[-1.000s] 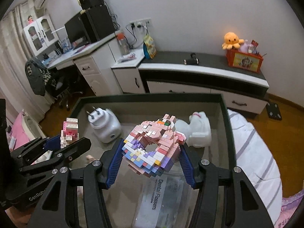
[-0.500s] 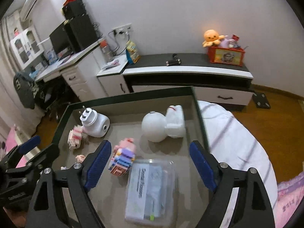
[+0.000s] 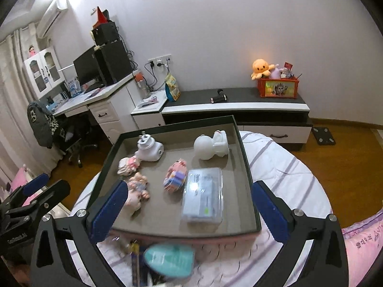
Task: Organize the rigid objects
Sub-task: 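Move both open tools back toward the items on the bed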
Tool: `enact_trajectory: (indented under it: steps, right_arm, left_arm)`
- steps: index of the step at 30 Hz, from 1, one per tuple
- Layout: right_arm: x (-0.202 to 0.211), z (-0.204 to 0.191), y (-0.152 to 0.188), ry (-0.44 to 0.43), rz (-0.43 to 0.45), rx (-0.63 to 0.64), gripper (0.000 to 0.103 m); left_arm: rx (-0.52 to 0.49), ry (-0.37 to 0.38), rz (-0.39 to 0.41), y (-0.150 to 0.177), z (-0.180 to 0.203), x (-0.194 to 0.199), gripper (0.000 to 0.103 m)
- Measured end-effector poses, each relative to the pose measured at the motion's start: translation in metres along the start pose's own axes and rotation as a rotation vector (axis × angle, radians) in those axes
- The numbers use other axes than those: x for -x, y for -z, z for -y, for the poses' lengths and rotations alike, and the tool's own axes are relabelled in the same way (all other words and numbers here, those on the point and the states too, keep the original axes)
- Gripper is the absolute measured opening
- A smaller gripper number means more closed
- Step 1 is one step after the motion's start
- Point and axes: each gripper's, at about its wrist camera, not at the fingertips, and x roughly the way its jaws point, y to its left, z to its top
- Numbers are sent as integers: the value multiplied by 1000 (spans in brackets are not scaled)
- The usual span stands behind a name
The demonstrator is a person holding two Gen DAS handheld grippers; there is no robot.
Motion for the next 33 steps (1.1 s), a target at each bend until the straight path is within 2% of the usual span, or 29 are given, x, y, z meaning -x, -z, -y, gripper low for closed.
enact_trajectory:
  steps: [14, 24, 33]
  right_arm:
    - [70, -24, 40, 24, 79, 44, 103]
    - [91, -27, 64, 35, 97, 56, 103]
    - [93, -20, 78, 61, 81, 46, 103]
  left_arm:
    - [10, -13, 27, 45, 6, 60, 103]
    - [13, -15, 30, 70, 10, 83, 103]
    - [23, -11, 15, 81, 12, 83, 103]
